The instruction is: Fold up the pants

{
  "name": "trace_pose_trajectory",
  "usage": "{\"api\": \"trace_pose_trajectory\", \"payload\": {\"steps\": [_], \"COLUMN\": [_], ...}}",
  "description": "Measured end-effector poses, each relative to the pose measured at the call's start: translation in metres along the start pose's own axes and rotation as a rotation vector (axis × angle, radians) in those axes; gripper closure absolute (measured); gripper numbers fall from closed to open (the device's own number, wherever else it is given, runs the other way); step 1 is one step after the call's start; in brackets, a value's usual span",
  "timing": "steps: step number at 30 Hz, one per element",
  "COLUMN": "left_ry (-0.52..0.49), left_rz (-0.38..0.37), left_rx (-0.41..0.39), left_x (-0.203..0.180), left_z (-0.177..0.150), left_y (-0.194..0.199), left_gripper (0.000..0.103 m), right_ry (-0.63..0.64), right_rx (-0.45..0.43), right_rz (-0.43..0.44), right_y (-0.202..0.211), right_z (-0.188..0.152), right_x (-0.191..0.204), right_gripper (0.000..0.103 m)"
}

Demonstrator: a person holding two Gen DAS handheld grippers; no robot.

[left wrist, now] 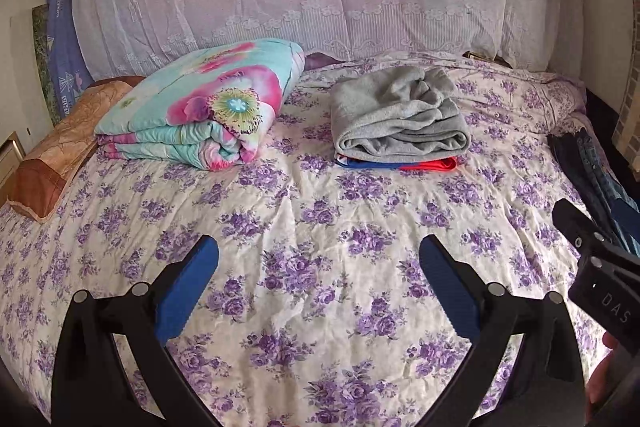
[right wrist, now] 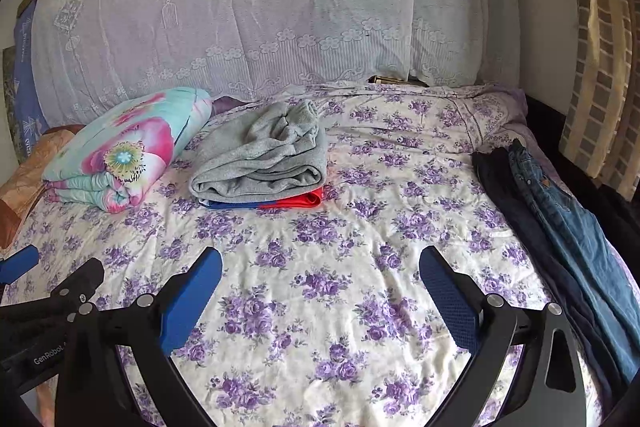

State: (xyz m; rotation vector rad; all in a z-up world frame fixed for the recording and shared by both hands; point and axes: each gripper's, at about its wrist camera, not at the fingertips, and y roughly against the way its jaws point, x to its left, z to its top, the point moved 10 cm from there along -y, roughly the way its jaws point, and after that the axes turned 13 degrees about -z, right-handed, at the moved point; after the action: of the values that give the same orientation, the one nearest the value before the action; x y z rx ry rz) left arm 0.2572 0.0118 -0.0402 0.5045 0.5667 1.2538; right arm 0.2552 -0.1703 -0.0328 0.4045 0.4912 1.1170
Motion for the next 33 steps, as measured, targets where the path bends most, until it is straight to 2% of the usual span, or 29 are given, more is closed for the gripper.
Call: {"api": "trace_pose_trajectory", "payload": {"steps": [2, 6, 33], "left_ry": [-0.003, -0.017, -0.002], "left_rz": [-0.016, 0.032, 0.026], "left_rx": [0.01, 0.001, -0.024], "left_x": [-0.004, -0.004, -0.006], "left_z": [-0.003, -0.006, -0.006], "left_y": [-0.005, -0.013, -0.009], "left_gripper": [0.005, 0.005, 0.005], "right_ry": [0.008, 0.018, 0.018], "right_rx": [0.015, 0.03, 0.048], "right_rz": [-0.001, 0.011, 0.001], "right_y": [-0.004, -0.01, -0.018], "right_z": [-0.008, -0.015, -0.02], "right_x": [0.001, 0.003, 0.005], "right_gripper": [0.003, 0.003, 0.003]}}
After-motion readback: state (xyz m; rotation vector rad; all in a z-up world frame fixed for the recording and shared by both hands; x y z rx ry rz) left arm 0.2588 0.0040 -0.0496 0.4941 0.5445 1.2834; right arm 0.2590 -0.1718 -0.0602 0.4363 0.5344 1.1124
